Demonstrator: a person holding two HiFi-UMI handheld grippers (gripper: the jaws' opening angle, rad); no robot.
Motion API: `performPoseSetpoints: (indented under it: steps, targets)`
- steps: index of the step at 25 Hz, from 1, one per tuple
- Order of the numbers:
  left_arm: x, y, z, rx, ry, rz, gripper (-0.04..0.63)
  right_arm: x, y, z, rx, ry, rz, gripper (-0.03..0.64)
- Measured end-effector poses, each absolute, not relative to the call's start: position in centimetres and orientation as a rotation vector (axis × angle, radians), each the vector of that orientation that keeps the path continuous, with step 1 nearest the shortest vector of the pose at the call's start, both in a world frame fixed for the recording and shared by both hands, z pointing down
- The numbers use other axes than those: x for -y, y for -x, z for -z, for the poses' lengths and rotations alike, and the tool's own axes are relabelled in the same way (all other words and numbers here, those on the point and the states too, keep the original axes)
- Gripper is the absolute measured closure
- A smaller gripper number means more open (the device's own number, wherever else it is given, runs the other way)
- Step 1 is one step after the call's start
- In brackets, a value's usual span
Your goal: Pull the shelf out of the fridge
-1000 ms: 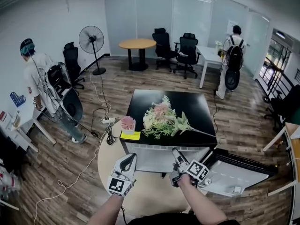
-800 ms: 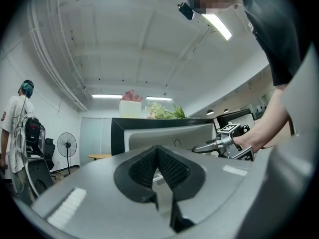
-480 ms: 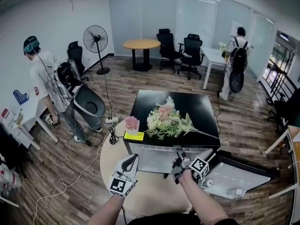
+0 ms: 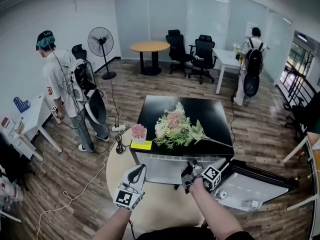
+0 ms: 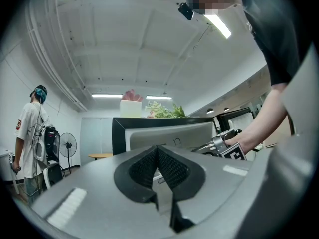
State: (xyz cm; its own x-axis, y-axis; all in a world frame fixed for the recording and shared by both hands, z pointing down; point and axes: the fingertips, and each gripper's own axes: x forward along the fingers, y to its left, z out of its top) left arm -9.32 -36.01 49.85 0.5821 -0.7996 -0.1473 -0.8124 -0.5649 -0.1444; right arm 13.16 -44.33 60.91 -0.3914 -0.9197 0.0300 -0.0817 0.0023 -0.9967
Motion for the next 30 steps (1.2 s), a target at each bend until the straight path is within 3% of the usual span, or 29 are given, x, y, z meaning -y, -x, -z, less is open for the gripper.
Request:
performPoseSetpoints:
  steps: [6, 11, 30]
  targets:
    - [36.0, 9.2, -50.0, -1.354, 2.616, -0.096, 0.595, 44.9, -13.1, -60.5, -1.565, 1.016, 1.465, 0.479]
    - [35.9, 9.1, -50.0, -1.355, 2.619, -0.094, 0.595, 44.7, -13.0, -59.7, -1.566, 1.056, 1.483, 0.572]
    - [34.6, 9.4, -49.4, -1.359, 2.600, -0.111, 0.595, 44.9, -13.0, -59.8, -1.502, 0.994, 1.504, 0.580]
